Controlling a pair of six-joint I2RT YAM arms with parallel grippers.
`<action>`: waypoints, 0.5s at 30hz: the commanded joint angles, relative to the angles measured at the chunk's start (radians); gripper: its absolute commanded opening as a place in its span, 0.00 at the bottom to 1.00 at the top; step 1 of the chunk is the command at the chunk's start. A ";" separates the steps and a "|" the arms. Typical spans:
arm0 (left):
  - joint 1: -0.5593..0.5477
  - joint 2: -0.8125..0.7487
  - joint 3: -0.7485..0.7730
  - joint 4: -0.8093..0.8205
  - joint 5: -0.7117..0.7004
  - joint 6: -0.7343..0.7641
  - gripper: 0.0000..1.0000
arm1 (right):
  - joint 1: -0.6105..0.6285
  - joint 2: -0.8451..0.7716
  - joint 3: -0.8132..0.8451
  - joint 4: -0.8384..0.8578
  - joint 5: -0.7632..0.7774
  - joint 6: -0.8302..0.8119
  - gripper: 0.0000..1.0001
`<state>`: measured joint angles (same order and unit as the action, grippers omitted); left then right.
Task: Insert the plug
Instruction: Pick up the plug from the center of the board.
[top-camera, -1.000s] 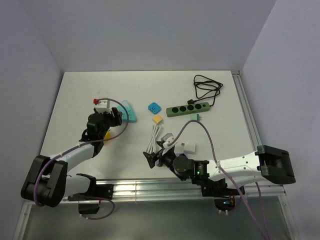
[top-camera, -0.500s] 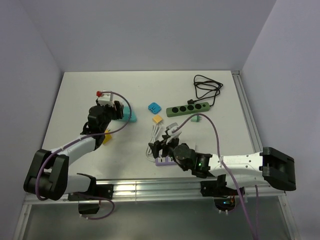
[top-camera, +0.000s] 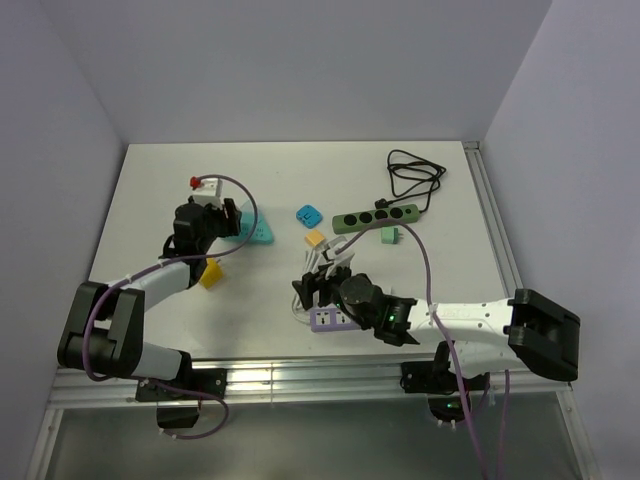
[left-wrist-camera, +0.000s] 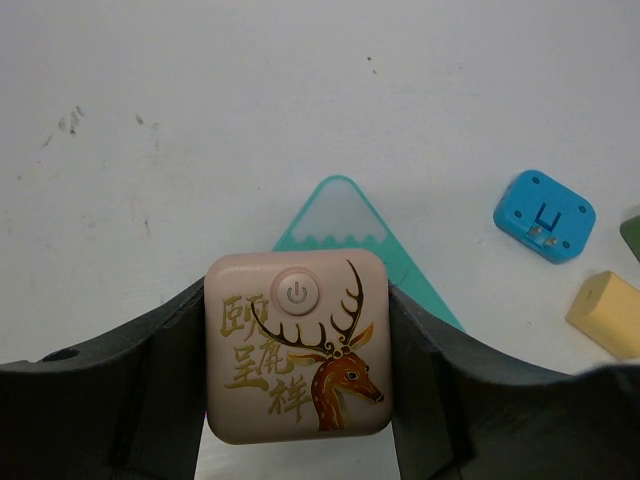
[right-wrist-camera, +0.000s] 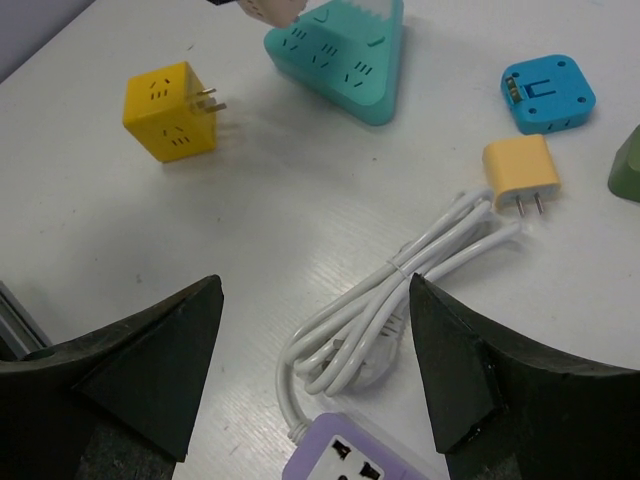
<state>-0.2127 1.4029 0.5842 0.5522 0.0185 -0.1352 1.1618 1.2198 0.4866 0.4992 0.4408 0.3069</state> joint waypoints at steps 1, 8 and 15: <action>-0.002 -0.003 0.064 -0.020 0.066 0.005 0.00 | -0.007 0.003 0.050 0.007 -0.027 0.008 0.82; -0.002 -0.002 0.082 -0.087 -0.003 0.002 0.00 | -0.008 0.023 0.072 -0.013 -0.034 0.006 0.82; -0.002 0.042 0.124 -0.166 -0.048 0.014 0.00 | -0.017 0.061 0.110 -0.036 -0.056 0.003 0.81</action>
<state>-0.2134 1.4330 0.6571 0.3729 -0.0174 -0.1349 1.1526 1.2678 0.5518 0.4664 0.4034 0.3073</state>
